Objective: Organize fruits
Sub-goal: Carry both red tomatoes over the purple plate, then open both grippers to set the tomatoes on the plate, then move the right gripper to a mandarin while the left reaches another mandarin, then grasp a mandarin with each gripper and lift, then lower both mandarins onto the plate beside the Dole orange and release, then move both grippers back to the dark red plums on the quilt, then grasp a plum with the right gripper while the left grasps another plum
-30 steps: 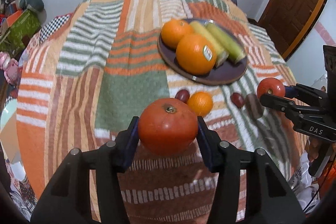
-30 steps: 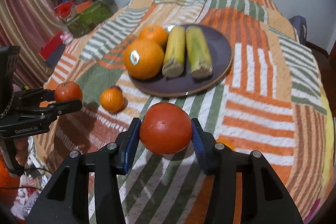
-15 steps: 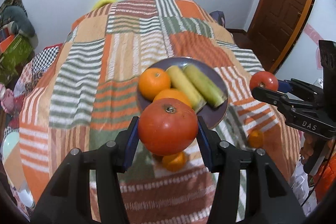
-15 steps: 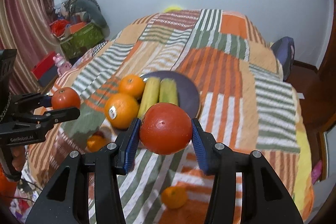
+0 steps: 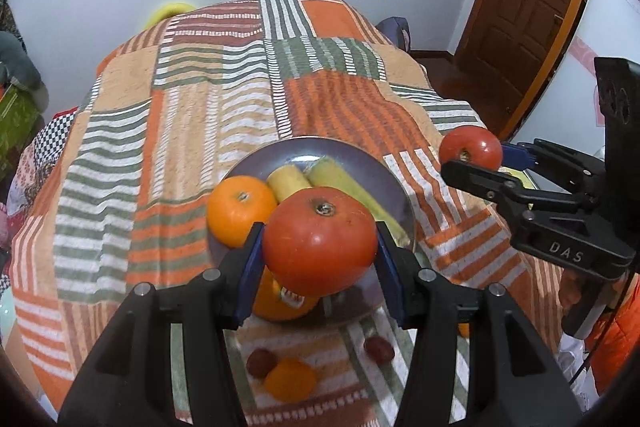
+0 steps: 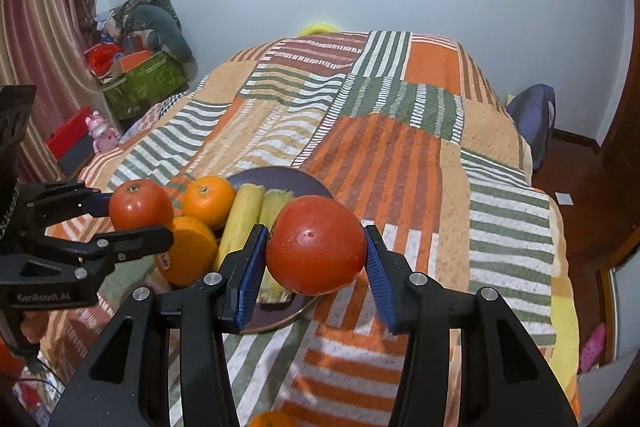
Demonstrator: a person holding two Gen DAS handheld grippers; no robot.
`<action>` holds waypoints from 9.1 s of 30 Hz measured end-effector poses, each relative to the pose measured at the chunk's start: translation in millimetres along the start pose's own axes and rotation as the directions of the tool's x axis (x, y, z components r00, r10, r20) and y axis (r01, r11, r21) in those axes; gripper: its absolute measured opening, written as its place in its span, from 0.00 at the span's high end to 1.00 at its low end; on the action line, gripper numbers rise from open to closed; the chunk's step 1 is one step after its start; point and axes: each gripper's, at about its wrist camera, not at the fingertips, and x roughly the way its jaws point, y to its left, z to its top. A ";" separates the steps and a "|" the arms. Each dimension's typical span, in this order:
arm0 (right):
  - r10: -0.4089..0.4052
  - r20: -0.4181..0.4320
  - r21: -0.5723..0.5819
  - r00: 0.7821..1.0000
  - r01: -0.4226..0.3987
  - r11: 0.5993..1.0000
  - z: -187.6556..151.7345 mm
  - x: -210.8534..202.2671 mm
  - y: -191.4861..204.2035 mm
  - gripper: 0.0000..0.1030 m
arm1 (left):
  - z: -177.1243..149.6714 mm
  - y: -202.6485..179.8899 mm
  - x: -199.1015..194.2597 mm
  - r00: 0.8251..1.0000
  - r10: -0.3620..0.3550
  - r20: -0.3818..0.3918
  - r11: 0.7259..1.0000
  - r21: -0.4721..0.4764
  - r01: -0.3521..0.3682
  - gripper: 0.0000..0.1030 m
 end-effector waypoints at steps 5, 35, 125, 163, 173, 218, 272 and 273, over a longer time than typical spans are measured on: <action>0.011 0.000 -0.007 1.000 -0.011 1.000 8.3 13.9 -3.9 0.57 | 12.8 1.9 20.2 1.000 0.000 -0.016 1.000 -0.014 0.000 0.50; 0.048 -0.122 0.009 0.991 -0.047 0.999 18.9 98.4 -11.8 0.57 | 22.2 16.6 71.4 0.997 0.047 -0.067 0.999 -0.006 -0.048 0.50; 0.005 -0.184 0.033 0.983 0.001 0.999 -111.1 -17.4 27.8 0.68 | -100.4 13.5 0.8 0.987 0.052 -0.153 0.997 -0.042 -0.059 0.64; 0.089 -0.139 -0.002 0.986 -0.090 0.996 -57.7 26.9 36.7 0.68 | -58.5 -17.3 35.3 0.991 -0.047 -0.127 0.999 0.000 0.047 0.61; 0.096 -0.121 -0.034 0.988 -0.101 0.994 -47.0 24.4 47.2 0.68 | -62.7 -3.5 12.4 0.996 -0.008 -0.089 1.000 -0.014 0.007 0.58; 0.115 -0.139 -0.080 0.984 -0.127 0.989 -40.6 15.4 81.8 0.54 | -88.6 59.8 -29.3 0.993 0.055 -0.108 0.993 -0.102 -0.066 0.57; 0.116 -0.131 -0.009 0.985 -0.118 0.993 -50.6 5.1 53.0 0.83 | -62.9 33.7 -15.8 0.996 -0.017 -0.089 0.998 -0.056 0.012 0.80; 0.111 -0.122 -0.009 0.986 -0.113 0.994 -47.5 3.9 51.2 0.83 | -59.3 31.5 -17.1 0.997 -0.018 -0.080 0.998 -0.053 0.014 0.80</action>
